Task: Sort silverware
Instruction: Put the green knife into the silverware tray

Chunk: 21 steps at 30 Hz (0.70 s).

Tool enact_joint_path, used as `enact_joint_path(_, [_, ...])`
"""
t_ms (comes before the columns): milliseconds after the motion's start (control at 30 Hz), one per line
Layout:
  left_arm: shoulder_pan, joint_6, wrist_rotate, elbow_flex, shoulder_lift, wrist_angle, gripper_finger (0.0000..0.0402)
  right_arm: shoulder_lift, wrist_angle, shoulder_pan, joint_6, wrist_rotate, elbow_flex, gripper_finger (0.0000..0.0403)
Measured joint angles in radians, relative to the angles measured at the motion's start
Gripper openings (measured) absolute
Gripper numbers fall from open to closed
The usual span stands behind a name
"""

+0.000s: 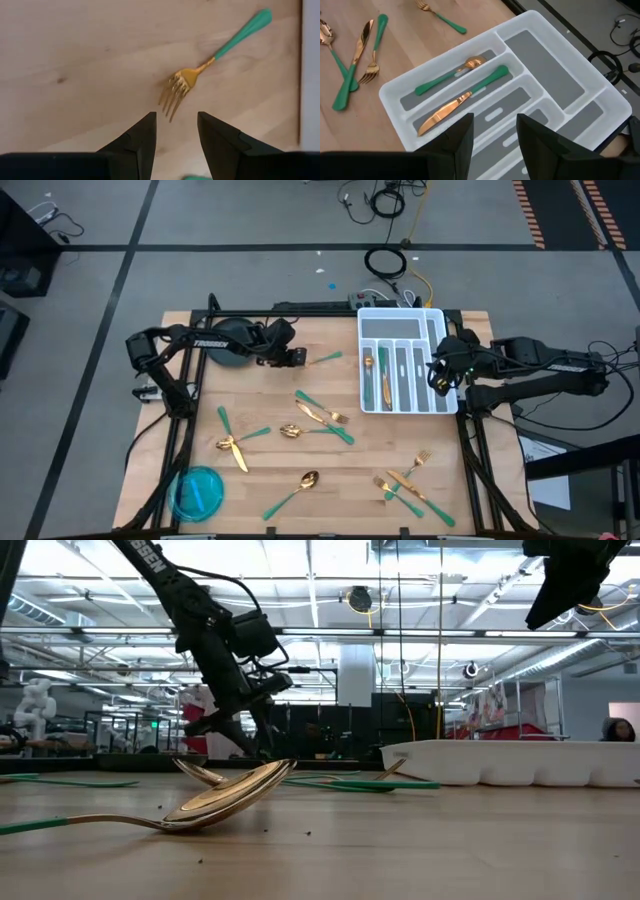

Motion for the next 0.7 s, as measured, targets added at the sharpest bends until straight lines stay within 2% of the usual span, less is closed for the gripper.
enact_joint_path(300, [-0.004,0.019,0.001,0.000,0.001,0.003,0.0151,0.000,0.001,0.000,0.004,0.000,0.000,0.0142])
enact_joint_path(433, [-0.023,0.099,0.036,0.006,-0.090,-0.054,0.0151,0.000,-0.010,0.000,0.004,-0.003,0.000,0.0142])
enact_joint_path(567, [-0.079,0.283,0.027,0.009,-0.245,-0.192,0.0150,0.000,-0.013,0.000,0.003,-0.024,0.000,0.0142])
enact_joint_path(700, [-0.225,0.612,0.089,0.009,-0.387,-0.353,0.0150,0.000,-0.013,0.000,-0.016,-0.028,0.000,0.0142])
